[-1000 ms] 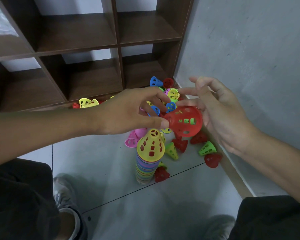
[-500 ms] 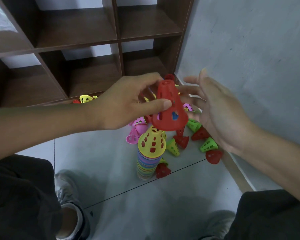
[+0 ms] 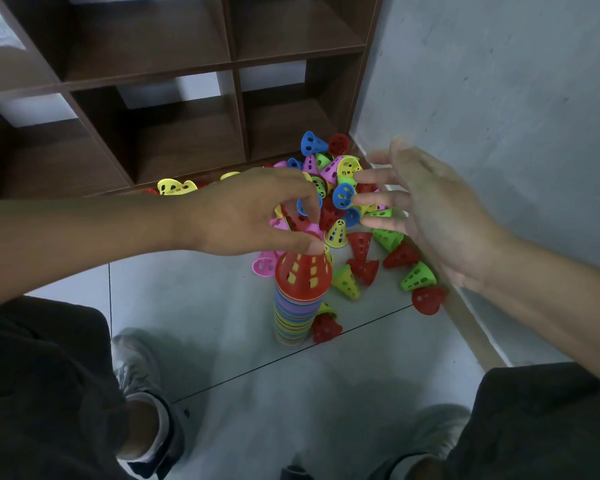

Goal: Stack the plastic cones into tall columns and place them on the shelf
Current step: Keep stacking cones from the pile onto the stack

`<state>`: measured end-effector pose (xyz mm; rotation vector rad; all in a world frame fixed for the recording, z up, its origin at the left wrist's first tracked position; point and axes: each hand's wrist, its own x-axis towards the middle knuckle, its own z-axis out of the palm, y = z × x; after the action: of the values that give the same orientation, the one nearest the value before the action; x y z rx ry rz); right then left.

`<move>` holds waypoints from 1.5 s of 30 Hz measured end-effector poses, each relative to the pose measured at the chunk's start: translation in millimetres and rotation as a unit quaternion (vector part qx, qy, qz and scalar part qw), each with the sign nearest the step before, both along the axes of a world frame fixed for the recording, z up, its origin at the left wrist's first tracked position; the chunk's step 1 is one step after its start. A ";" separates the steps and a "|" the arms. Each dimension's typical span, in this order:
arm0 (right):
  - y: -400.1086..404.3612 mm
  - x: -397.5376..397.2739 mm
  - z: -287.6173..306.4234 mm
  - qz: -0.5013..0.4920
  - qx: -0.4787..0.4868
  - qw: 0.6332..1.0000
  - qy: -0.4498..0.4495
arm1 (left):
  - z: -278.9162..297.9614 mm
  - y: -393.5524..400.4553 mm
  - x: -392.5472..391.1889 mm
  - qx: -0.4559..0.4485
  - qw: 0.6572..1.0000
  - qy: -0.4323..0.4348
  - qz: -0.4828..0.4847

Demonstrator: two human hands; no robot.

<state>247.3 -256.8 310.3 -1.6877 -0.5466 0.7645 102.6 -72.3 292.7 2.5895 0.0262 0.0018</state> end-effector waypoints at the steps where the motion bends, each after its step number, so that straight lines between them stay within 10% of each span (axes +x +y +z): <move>1: 0.2 0.9 -0.9 0.001 -0.001 1.000 -0.001 | 0.7 -0.1 0.2 -0.001 1.000 -0.001 0.000; 12: -3.5 44.2 -57.5 0.020 -0.118 0.987 -0.110 | -10.4 18.4 -0.2 -0.021 0.999 -0.018 0.022; 27: -9.3 156.7 -206.7 0.160 -0.430 0.847 -0.267 | -88.1 68.6 46.2 0.011 0.997 0.028 0.076; 45: 29.6 214.0 -314.6 0.054 -0.373 0.895 -0.238 | -256.6 117.6 114.0 0.094 0.961 0.209 0.157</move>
<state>461.3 -227.3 -4.3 -2.6183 -0.7432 0.6778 216.6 45.3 36.0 2.6968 0.6178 -0.4452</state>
